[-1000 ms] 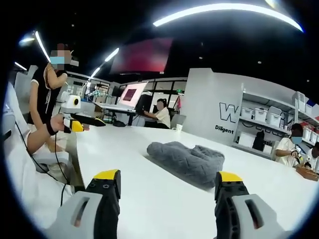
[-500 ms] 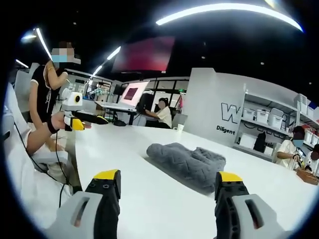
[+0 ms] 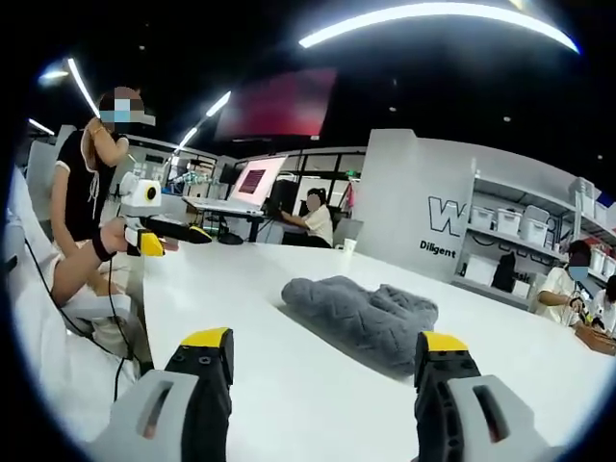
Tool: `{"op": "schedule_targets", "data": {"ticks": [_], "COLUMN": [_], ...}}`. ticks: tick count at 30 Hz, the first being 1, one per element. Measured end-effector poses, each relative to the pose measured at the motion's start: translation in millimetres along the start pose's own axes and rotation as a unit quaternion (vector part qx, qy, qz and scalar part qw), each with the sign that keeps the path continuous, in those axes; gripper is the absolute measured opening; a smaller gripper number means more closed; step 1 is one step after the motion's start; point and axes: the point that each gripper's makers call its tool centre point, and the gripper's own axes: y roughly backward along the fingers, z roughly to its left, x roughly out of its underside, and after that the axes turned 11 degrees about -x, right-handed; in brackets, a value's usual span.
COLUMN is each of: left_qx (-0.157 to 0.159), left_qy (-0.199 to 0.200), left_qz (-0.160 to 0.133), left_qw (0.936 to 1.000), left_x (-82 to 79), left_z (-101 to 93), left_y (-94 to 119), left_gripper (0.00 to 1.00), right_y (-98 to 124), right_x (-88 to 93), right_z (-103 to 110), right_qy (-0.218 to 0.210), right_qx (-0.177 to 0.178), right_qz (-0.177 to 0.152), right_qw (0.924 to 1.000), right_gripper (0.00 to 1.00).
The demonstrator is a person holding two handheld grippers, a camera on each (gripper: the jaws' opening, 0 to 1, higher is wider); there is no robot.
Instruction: Open the folded towel by lifting each exposed corner and separating the folded layers until the towel lies flat within the target outline without major curled edges
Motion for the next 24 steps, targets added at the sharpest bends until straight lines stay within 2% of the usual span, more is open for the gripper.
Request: {"op": "schedule_targets", "data": {"ticks": [7, 15, 24], "left_qx": [0.004, 0.01, 0.017], "left_qy": [0.0, -0.004, -0.01], "left_qz": [0.007, -0.002, 0.002], "left_qw": [1.0, 0.9999, 0.9998], "left_x": [1.5, -5.6, -9.1], "left_z": [-1.3, -5.2, -7.1], "left_y": [-4.9, -9.4, -15.1], "left_gripper": [0.73, 0.72, 0.72], "right_y": [-0.5, -3.6, -9.4], "right_x": [-2.8, -5.4, -9.3], "right_z": [-2.6, -2.5, -6.6], "right_qy": [-0.006, -0.001, 0.004], "right_qx": [0.001, -0.003, -0.004], "right_qz": [-0.006, -0.005, 0.0], "right_qw": [1.0, 1.0, 1.0], "right_gripper": [0.76, 0.76, 0.76]}}
